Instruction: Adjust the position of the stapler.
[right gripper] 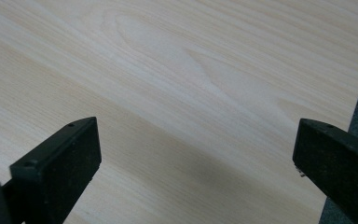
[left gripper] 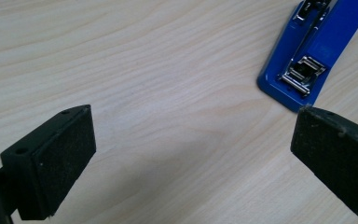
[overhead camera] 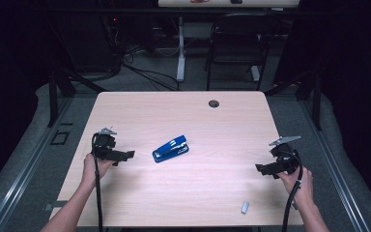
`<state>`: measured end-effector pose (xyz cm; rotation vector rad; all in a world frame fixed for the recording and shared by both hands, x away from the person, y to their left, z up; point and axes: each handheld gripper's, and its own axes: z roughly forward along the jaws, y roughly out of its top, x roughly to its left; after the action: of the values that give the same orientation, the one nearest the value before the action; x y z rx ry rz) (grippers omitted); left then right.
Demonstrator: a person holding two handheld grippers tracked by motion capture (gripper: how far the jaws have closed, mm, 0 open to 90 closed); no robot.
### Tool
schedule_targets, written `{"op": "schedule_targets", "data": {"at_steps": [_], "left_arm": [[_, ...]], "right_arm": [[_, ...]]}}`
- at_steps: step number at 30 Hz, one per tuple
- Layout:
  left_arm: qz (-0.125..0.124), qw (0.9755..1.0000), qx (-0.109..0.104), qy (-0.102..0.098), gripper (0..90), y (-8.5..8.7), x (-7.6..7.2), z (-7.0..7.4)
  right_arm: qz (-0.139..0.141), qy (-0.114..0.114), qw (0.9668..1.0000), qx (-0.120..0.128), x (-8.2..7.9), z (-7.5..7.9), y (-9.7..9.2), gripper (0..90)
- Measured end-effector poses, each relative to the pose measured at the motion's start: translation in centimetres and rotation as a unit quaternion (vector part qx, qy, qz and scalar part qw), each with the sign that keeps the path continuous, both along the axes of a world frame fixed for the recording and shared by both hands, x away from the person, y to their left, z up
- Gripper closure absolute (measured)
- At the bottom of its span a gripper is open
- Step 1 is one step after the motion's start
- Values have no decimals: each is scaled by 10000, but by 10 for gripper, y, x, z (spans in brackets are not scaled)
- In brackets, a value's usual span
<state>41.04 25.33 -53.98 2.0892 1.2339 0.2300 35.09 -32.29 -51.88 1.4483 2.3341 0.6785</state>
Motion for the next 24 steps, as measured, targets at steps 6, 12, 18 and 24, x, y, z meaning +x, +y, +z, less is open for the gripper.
{"op": "schedule_targets", "data": {"at_steps": [6, 12, 18, 24], "left_arm": [[-189, 9997, -113, 63, 1, -9, 3, 4], [-461, 9989, -125, -33, 0, -30, 5, 8], [-745, 9971, -104, -147, 0, -52, 6, 14], [-969, 9951, 45, -169, 5, -72, 9, 15]], "right_arm": [[106, 146, 9998, 51, 2, -4, 3, 1], [95, 65, 9999, -6, -5, 2, 2, 2], [78, 195, 9998, 9, -3, -2, 1, 3], [142, 286, 9995, -63, -1, -5, 4, 9]]}}
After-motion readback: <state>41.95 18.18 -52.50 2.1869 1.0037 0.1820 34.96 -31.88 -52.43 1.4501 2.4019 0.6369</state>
